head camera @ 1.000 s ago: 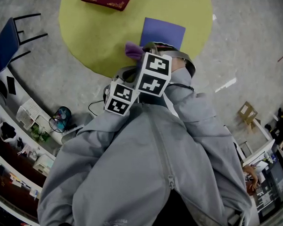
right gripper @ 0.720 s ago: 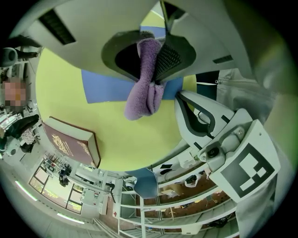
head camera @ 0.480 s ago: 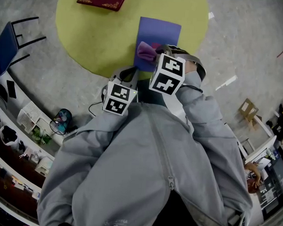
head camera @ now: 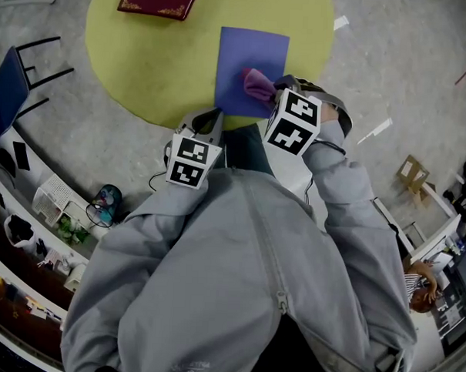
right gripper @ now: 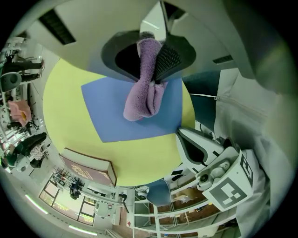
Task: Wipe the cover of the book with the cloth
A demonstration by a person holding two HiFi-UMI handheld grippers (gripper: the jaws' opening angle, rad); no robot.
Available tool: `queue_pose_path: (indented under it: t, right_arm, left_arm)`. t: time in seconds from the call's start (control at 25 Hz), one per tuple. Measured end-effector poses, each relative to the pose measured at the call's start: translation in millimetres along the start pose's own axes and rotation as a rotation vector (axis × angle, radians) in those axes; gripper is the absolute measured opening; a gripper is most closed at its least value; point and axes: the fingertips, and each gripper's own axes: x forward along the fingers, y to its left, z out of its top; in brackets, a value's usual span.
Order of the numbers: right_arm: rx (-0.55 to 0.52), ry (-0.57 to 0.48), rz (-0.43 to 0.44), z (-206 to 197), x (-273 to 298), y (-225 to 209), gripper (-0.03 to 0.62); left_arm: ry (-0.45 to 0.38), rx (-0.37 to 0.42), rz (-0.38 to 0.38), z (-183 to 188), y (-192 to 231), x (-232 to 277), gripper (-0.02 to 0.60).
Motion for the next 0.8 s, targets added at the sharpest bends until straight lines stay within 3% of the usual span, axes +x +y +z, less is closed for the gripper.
queue_pose_path:
  t: [0.8]
  right_arm:
    - [0.13,0.122,-0.018,-84,-11,6,0.084]
  left_arm:
    - [0.01,0.015,-0.01,0,-1,2,0.017]
